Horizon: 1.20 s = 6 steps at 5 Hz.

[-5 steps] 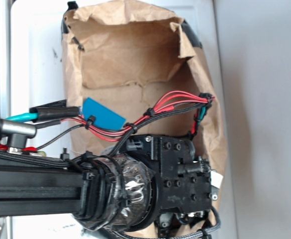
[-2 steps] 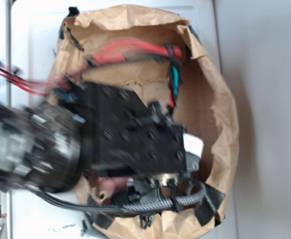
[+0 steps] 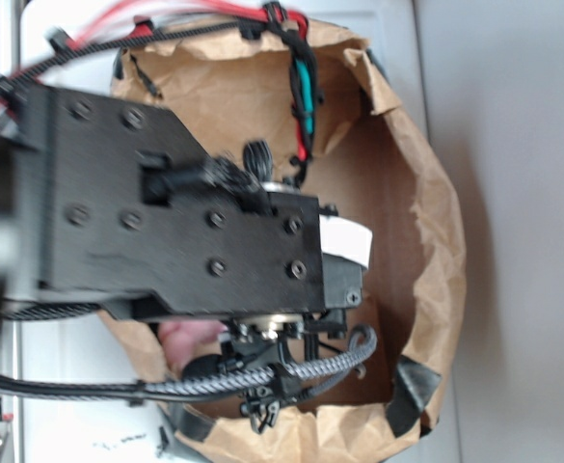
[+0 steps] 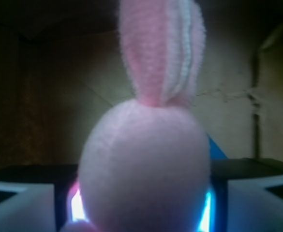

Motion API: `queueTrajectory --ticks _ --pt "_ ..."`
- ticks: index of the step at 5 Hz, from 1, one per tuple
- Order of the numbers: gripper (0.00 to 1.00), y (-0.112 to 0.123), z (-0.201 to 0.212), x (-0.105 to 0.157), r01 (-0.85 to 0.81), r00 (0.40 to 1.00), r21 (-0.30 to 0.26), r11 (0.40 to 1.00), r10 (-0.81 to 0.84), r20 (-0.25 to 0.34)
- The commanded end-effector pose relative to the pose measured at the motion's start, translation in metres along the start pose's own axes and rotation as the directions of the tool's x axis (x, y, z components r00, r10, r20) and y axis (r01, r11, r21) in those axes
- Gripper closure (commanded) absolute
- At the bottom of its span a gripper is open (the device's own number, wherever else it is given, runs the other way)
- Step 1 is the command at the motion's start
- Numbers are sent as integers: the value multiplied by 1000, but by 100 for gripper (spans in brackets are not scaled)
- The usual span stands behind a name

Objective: Grab the pink bunny.

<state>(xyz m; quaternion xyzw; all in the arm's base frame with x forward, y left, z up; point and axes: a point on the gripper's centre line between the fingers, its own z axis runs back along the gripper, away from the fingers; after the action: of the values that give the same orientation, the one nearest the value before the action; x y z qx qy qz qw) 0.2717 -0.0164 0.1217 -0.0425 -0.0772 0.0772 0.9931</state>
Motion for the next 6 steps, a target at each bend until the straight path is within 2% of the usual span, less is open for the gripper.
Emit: queueTrajectory --ticks 1,2,3,4,6 --pt "100 27 42 10 -98 992 62 993 92 86" --pt "100 39 39 21 -97 988 128 987 80 135" --pt "100 44 41 24 -82 988 181 980 56 146" --pt "100 43 42 27 -94 985 165 982 68 158" --pt "100 39 42 28 -95 988 114 989 80 128"
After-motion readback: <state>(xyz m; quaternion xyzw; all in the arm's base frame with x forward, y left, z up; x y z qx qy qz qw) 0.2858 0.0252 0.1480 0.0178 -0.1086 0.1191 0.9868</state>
